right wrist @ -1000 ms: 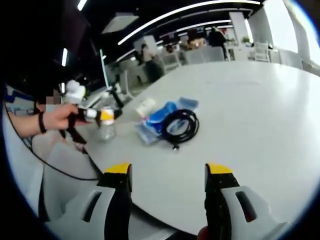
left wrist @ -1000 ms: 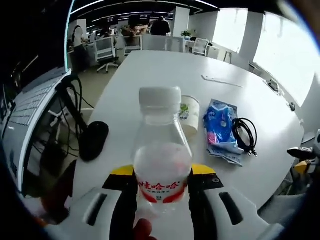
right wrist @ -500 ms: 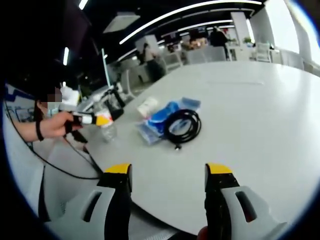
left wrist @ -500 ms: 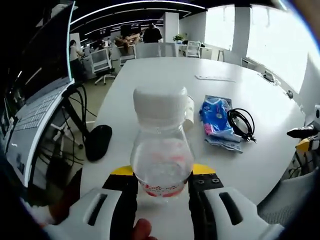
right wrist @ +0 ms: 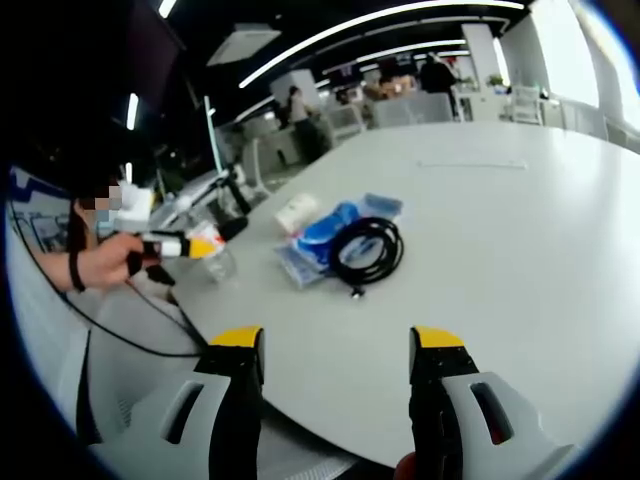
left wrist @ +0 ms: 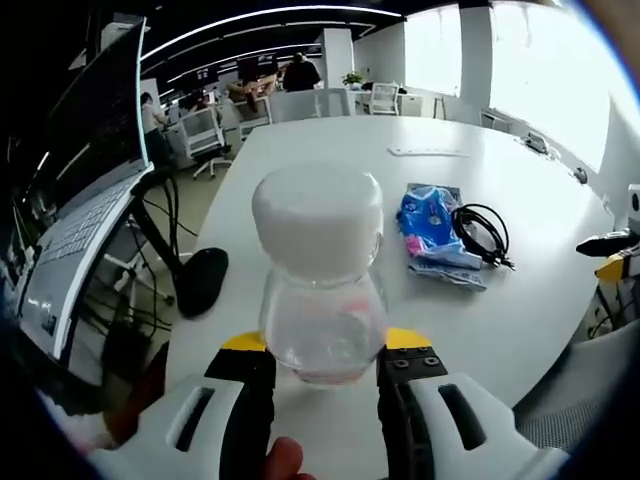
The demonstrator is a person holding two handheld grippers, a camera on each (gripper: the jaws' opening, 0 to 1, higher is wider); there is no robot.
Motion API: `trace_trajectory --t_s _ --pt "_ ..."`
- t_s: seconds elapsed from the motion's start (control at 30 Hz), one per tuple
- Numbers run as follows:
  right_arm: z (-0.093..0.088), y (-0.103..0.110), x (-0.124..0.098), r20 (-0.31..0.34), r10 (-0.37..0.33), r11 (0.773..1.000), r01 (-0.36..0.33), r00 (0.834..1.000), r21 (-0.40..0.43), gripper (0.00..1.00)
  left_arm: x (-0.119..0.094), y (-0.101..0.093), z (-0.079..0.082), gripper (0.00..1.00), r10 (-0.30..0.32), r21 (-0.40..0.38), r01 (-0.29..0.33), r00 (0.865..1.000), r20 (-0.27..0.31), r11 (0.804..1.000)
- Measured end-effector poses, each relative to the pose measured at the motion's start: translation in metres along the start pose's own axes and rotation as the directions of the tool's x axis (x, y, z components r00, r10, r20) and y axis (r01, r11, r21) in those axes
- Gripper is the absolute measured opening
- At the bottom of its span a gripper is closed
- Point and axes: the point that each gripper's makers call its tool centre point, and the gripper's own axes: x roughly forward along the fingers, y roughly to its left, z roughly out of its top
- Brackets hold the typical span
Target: Arrange the tabletop items into an orderly group along one side of the table until the central work area is clear of visible clutter.
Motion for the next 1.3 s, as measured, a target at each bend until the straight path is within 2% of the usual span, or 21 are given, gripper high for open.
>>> trace_trajectory --t_s 0.37,0.57,0.67,0.93,1.3 --pt "-0.004 0.000 -0.001 -0.005 -0.004 1.000 0.004 1.000 0.000 0.57 0.000 0.002 -0.003 0.39 0.021 0.007 -0.021 1.000 -0.005 1.000" --pt "-0.005 -0.001 -0.002 -0.005 -0.010 1.000 0.010 1.000 0.002 0.57 0.003 -0.002 -0.003 0.45 0.009 -0.037 -0.009 1.000 -0.003 0.999" --pt "-0.005 -0.001 -0.003 -0.005 -0.014 1.000 0.014 1.000 0.003 0.57 0.005 -0.001 -0.002 0.42 0.013 -0.052 -0.013 1.000 0.001 0.999" --pt "-0.007 -0.002 -0.005 -0.014 -0.017 1.000 0.017 1.000 0.002 0.57 0.012 -0.002 0.007 0.39 -0.003 -0.056 0.004 1.000 0.026 0.998" --pt "-0.007 -0.003 -0.005 -0.023 -0.021 1.000 0.021 1.000 0.002 0.57 0.022 0.000 0.028 0.39 -0.005 -0.071 0.007 0.999 0.033 0.997"
